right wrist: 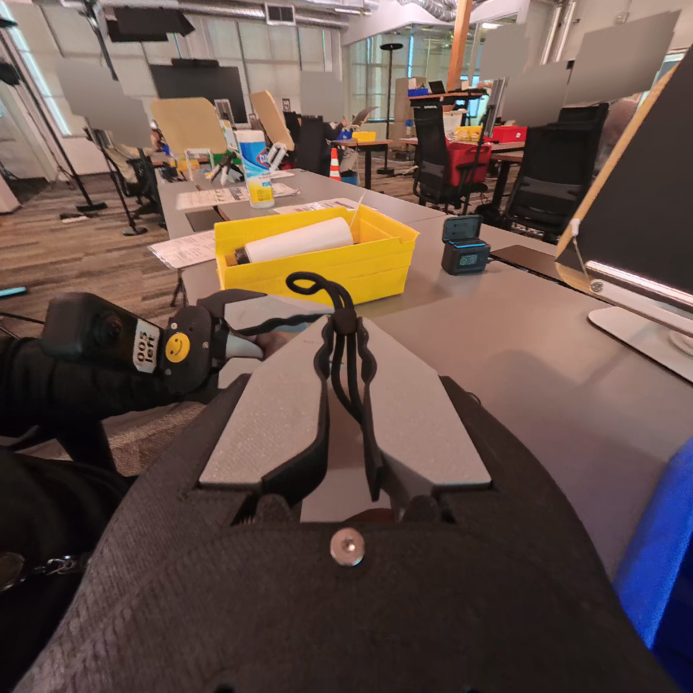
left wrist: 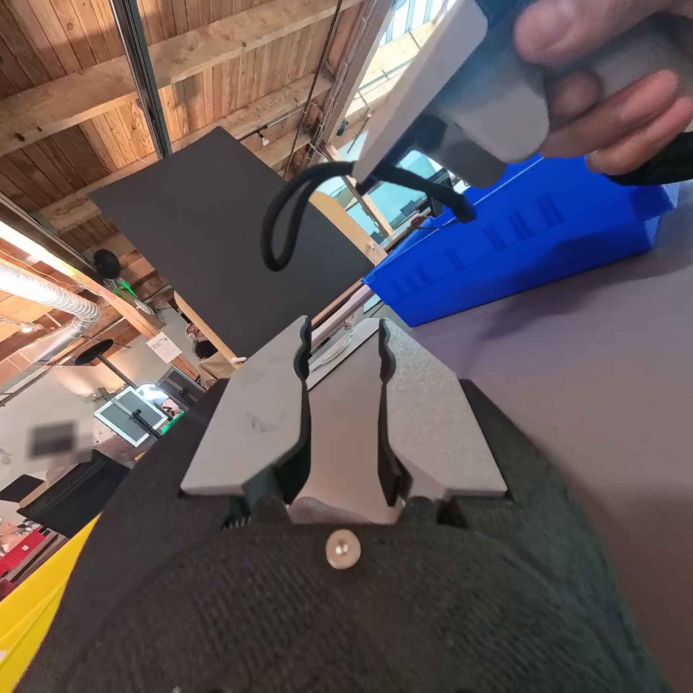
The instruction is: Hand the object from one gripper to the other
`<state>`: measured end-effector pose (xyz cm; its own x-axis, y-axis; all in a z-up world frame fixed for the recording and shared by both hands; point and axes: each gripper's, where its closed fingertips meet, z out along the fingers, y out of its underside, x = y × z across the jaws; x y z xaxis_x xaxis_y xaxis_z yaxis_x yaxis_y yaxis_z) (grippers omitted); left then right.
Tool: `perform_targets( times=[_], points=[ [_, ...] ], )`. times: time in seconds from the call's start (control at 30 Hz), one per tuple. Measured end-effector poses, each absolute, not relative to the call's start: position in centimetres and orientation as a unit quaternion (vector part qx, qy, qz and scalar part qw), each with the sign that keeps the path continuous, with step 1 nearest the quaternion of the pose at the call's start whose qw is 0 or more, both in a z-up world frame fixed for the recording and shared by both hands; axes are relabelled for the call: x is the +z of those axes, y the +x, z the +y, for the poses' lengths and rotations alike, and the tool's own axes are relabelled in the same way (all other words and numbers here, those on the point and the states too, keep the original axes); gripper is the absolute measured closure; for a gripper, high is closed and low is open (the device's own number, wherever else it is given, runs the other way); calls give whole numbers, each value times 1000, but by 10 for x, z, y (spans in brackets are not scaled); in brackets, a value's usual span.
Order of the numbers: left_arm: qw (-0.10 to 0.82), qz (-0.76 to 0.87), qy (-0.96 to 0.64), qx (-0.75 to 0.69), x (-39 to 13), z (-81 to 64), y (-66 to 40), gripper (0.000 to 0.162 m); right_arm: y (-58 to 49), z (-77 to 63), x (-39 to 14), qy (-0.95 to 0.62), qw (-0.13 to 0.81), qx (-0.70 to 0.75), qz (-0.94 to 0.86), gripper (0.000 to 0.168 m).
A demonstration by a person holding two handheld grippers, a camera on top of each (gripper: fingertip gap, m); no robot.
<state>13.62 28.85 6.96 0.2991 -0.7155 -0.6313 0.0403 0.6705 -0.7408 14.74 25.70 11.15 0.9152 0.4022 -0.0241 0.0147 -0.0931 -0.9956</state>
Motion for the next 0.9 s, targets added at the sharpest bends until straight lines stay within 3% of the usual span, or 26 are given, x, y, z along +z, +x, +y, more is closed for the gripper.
perform_targets(
  times=[0.33,0.63,0.9],
  points=[
    [680,578,-242,-382,70,236,128,132,107,255,115,-658,651,355,-132,160],
    [639,562,-257,-458,79,233,121,132,91,259,104,-661,635,370,-152,160],
    [637,564,-259,-456,78,232,122,159,90,255,112,-651,644,368,-158,160]
  ],
)
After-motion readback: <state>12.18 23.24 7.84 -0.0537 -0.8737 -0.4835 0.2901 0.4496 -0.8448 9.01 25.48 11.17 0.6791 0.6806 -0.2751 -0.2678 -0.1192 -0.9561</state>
